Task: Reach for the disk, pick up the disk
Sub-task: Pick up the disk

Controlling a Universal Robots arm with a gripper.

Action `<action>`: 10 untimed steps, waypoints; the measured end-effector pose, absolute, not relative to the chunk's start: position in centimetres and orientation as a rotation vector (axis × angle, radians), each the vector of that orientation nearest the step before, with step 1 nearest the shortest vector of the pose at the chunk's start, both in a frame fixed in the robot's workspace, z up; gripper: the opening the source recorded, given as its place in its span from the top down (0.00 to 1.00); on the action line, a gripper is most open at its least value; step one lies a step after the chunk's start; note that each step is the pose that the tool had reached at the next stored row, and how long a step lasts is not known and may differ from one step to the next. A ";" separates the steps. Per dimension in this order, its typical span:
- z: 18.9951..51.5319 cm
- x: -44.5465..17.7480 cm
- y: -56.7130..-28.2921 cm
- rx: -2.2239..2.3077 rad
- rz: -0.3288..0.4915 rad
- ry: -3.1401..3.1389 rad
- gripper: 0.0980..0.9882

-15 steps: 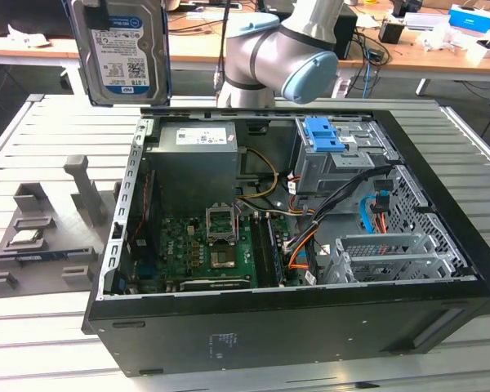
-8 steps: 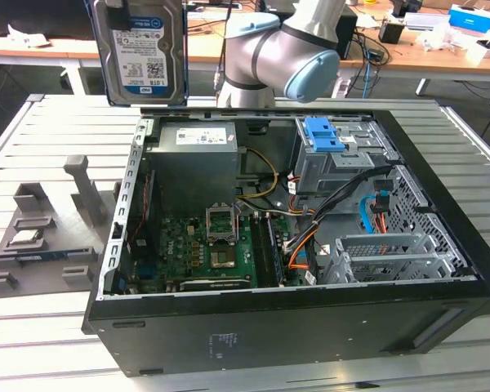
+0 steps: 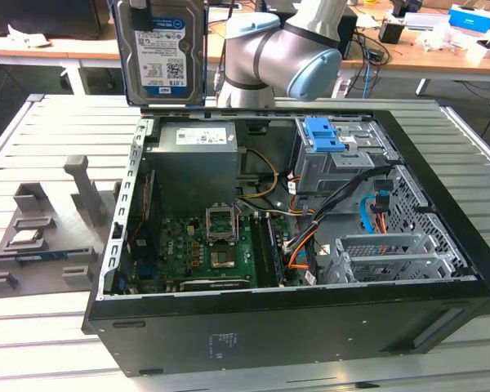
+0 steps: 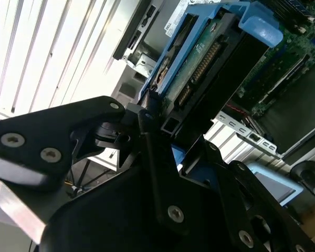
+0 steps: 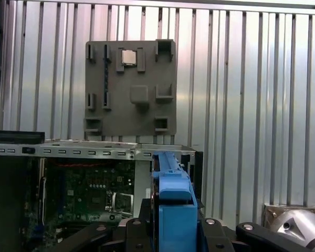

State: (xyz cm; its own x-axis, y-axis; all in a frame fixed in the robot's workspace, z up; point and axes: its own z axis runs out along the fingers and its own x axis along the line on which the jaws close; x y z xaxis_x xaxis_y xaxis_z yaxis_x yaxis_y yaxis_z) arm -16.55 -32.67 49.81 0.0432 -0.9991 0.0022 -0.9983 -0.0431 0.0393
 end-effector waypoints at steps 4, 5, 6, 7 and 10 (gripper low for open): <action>49.8 -14.8 -32.7 2.247 -0.040 -2.152 0.70; 49.8 -14.5 -32.7 2.247 -0.040 -2.152 0.70; 49.8 -14.2 -32.7 2.247 -0.040 -2.152 0.70; 49.8 -13.7 -32.7 2.247 -0.040 -2.152 0.70; 49.8 -13.1 -32.7 2.246 -0.039 -2.151 0.70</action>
State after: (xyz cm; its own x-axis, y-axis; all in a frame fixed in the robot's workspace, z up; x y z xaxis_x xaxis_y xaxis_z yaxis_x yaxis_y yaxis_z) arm -13.07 -32.67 49.81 0.0432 -0.9991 0.0038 -0.9983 -0.0430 0.0398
